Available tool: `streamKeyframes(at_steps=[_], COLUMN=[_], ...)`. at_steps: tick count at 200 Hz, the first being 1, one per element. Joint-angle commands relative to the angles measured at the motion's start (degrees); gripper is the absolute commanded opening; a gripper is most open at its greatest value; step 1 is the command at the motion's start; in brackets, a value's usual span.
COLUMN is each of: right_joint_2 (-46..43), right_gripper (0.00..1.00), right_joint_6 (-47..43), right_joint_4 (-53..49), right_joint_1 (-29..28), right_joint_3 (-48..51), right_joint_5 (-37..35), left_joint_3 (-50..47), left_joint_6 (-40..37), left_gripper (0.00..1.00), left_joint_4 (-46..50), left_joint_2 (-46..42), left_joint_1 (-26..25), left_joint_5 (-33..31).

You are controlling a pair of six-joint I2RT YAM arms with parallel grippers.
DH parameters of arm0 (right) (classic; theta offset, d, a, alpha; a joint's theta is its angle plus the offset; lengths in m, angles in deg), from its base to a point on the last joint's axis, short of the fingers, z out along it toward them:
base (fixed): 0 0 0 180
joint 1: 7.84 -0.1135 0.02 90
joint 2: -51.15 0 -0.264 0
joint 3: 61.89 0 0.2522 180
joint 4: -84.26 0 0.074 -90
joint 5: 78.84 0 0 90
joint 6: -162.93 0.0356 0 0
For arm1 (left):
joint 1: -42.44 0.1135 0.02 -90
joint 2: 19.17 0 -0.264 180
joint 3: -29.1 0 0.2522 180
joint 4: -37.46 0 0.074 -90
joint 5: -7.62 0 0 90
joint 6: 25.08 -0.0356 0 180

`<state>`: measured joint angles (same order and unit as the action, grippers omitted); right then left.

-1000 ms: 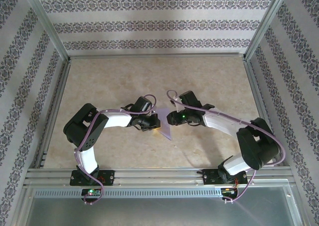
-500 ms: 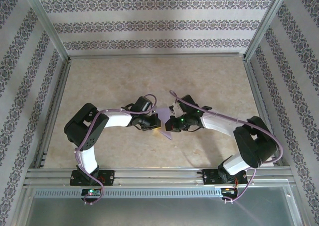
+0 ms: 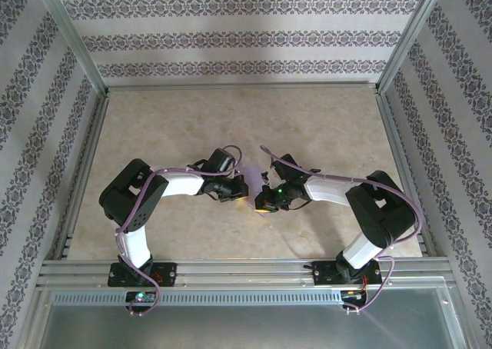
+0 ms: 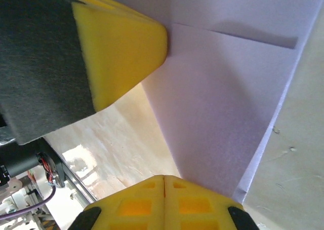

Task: Fold a paper plane with a square sheet of paper (fold left side to right side)
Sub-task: Third fold the triangle at the center of the table.

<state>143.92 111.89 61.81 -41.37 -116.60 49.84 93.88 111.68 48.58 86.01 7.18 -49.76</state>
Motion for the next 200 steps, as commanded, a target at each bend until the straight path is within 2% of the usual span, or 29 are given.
streamKeyframes(at_steps=[1,200], right_joint_2=[0.9,2.5], right_gripper=[0.03,0.03], right_joint_6=[0.9,-0.5], right_joint_4=[1.4,-1.0], right_joint_1=[-0.3,-0.9], right_joint_3=[0.7,1.7], right_joint_5=[1.3,0.0], left_joint_3=[-0.9,0.0], left_joint_6=[-1.2,-1.6], left_gripper=[0.06,0.05], left_joint_4=[4.4,5.2], left_joint_2=[3.1,3.6], left_joint_1=[-0.6,-0.6], left_joint_5=[-4.3,-4.2])
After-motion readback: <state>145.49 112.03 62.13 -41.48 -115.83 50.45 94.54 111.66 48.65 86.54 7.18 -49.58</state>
